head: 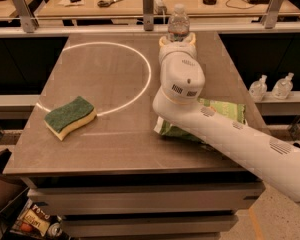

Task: Place water bottle upright

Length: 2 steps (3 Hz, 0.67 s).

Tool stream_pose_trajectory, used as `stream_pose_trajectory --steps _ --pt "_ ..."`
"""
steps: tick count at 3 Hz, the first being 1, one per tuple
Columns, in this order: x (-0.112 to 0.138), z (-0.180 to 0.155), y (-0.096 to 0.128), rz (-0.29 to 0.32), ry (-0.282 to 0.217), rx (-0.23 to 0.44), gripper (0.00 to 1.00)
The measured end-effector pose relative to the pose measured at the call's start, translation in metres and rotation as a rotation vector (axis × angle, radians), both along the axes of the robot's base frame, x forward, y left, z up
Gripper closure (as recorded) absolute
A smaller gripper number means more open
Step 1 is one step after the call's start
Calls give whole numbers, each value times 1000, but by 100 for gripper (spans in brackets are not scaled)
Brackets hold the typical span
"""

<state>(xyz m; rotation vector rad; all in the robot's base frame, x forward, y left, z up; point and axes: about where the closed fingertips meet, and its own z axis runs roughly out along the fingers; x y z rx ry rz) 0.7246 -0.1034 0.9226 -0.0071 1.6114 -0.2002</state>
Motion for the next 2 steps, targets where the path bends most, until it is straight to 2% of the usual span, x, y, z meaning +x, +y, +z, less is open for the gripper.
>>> stream_pose_trajectory --steps 1,2 --pt "0 0 0 0 3 -13 0" --pt "0 0 0 0 3 -13 0"
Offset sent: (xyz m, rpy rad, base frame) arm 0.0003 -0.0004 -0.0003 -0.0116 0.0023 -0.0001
